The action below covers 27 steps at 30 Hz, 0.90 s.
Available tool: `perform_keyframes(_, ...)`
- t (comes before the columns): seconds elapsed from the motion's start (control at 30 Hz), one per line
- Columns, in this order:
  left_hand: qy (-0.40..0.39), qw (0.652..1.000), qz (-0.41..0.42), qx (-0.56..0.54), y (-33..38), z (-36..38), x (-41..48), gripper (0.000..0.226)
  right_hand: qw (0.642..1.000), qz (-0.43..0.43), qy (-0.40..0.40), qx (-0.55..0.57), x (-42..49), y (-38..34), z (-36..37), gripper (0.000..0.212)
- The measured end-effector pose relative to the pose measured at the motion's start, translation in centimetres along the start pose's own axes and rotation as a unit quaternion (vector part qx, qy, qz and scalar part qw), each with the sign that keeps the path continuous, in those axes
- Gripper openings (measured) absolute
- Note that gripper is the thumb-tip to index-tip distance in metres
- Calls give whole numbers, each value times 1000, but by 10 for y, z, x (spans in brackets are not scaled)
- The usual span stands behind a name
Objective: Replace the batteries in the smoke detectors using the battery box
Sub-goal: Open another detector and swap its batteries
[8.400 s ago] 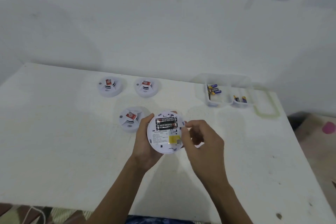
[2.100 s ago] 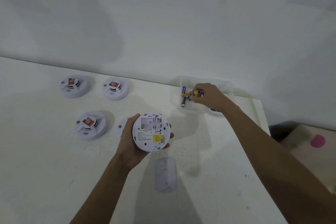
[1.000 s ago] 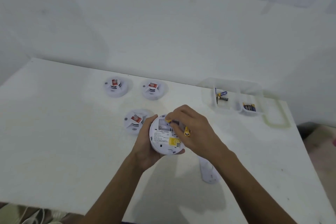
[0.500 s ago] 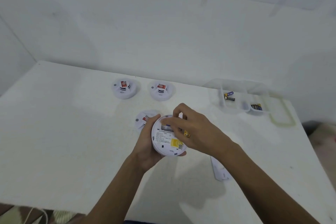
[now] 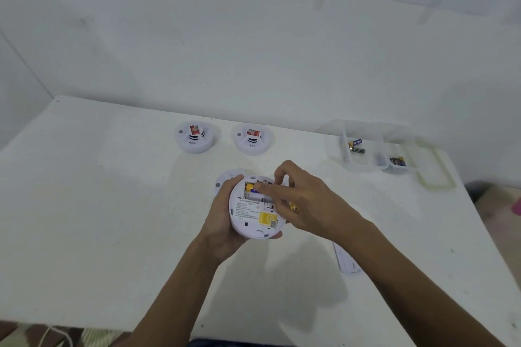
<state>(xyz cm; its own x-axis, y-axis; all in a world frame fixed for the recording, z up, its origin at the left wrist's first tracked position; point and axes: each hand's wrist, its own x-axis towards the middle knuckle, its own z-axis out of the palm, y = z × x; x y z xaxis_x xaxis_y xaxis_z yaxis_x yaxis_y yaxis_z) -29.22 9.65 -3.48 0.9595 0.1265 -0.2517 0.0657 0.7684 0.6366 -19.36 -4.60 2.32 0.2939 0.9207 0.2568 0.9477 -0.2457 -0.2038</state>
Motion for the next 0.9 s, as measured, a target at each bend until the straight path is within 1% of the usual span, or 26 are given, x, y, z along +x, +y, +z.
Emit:
perform_keyframes(0.07,-27,999,17,4,5,2,-2,32,999,9,33,3,1,-3,-2,24)
perform_keyframes(0.1,-42,999,29,5,5,2,-2,34,998,24,62,19,3,-6,-3,24)
perform_keyframes(0.17,-48,998,38,19,4,-1,2,58,985,84,132,71,7,-12,-5,28)
perform_keyframes(0.2,-38,998,39,18,3,-2,4,60,974,126,160,100,9,-15,-6,28)
perform_keyframes(0.27,-34,999,0,-14,2,-4,7,45,943,217,196,156,13,-17,-8,28)
perform_keyframes(0.33,-19,998,-43,-36,1,-8,8,44,919,298,181,184,15,-17,-10,35)
perform_keyframes(0.37,-7,998,-55,-35,1,-8,8,45,911,326,156,197,16,-16,-11,36)
perform_keyframes(0.4,-12,997,-63,-33,1,-6,8,52,906,344,122,215,16,-17,-13,33)
perform_keyframes(0.43,-23,997,-66,-36,3,-3,7,61,901,351,83,242,14,-17,-14,28)
perform_keyframes(0.47,-28,997,-63,-40,4,3,5,64,893,350,50,277,13,-19,-15,22)
perform_keyframes(0.5,-30,997,-61,-37,5,4,5,62,886,342,34,312,11,-20,-15,17)
perform_keyframes(0.53,-30,997,-59,-34,5,2,6,59,881,328,37,338,10,-22,-15,14)
perform_keyframes(0.6,-23,998,-54,-36,4,-4,10,54,882,305,81,349,7,-24,-12,18)
perform_keyframes(0.67,-35,996,-63,-45,5,-7,11,47,881,301,114,347,7,-25,-6,23)
perform_keyframes(0.73,-46,997,-49,-40,4,-9,11,38,877,297,143,350,8,-28,-2,21)
perform_keyframes(0.77,-46,997,-35,-42,3,-10,11,39,875,295,159,350,9,-29,0,19)
perform_keyframes(0.83,-35,999,-10,-39,0,-15,16,64,866,299,188,355,10,-33,3,18)
perform_keyframes(0.87,-24,999,-8,-37,0,-15,16,69,858,303,199,363,10,-34,4,20)
perform_keyframes(0.9,-18,999,-7,-41,0,-14,15,62,849,307,208,376,10,-36,6,21)
